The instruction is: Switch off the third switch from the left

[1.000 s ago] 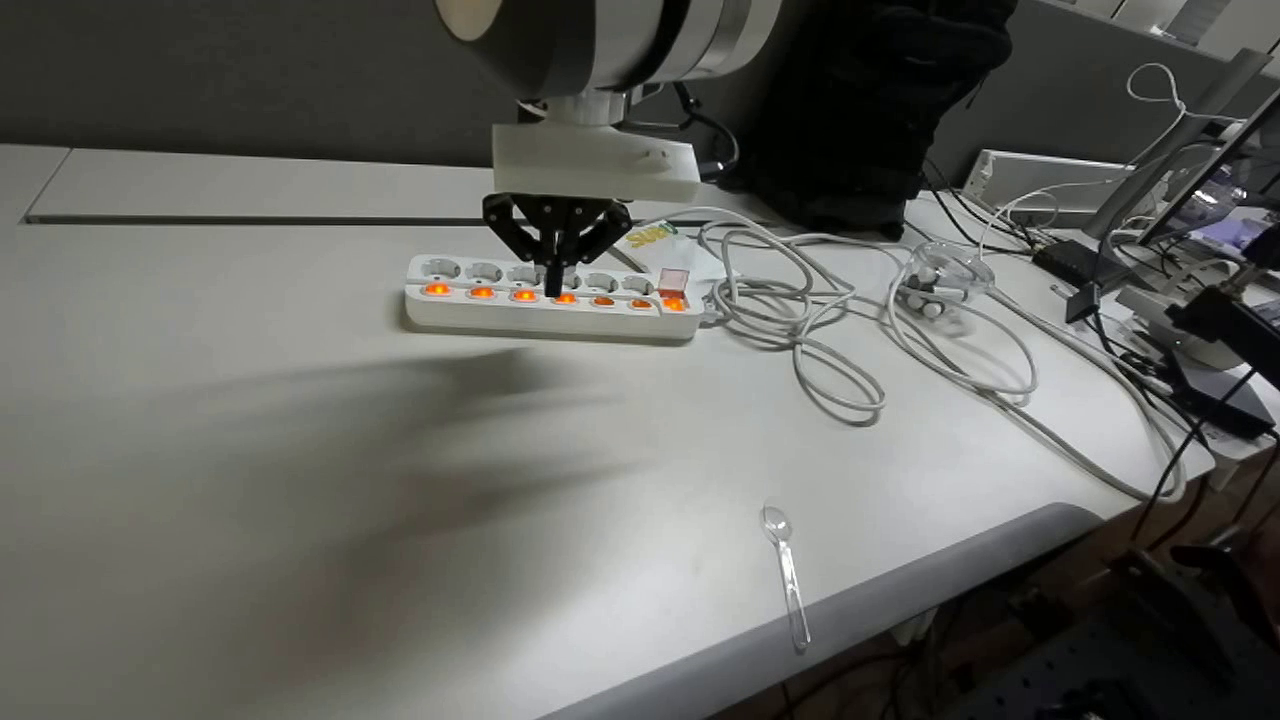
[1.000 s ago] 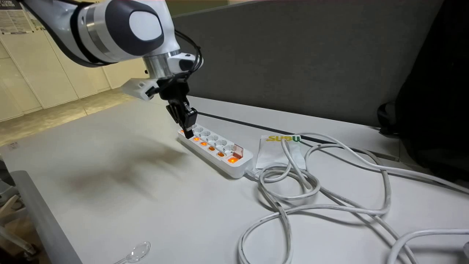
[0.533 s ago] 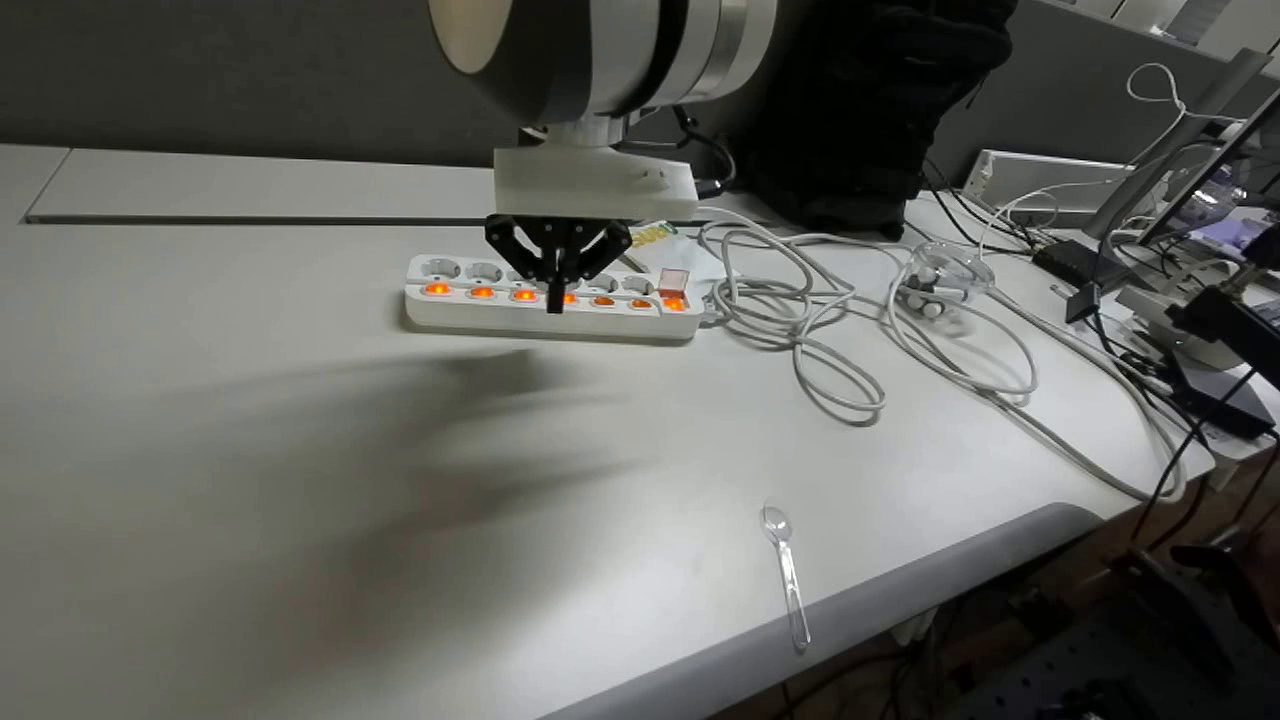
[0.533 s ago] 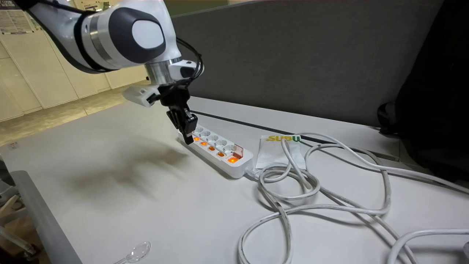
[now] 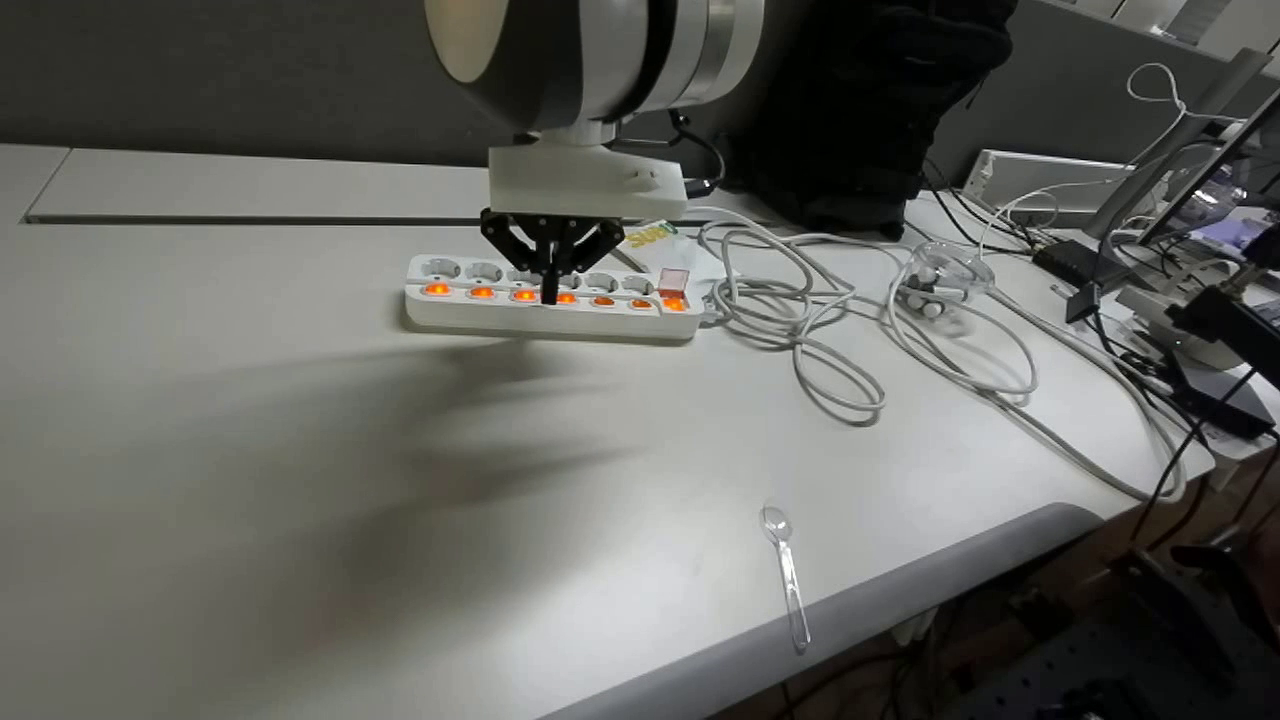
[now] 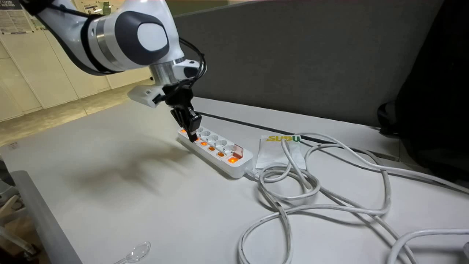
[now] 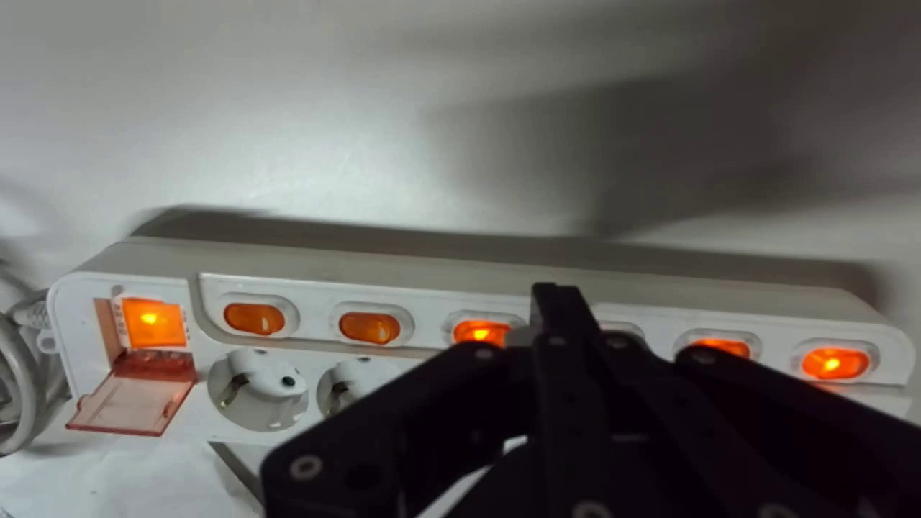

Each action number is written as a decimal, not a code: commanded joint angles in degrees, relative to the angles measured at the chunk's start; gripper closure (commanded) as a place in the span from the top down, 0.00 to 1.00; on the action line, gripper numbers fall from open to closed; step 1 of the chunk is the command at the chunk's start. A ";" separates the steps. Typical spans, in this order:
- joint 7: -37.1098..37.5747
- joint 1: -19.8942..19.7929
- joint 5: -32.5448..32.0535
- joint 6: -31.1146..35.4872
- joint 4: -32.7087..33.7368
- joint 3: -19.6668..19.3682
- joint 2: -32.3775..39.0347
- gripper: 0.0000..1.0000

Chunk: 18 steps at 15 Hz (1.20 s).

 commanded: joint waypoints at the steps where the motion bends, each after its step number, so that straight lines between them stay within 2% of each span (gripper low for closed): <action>1: 1.85 1.23 -0.24 -0.28 2.63 -1.33 1.49 0.00; 10: 1.39 0.26 4.21 -0.05 6.42 0.61 4.75 0.00; 18: 1.76 0.42 6.69 -1.36 7.99 0.81 5.80 0.00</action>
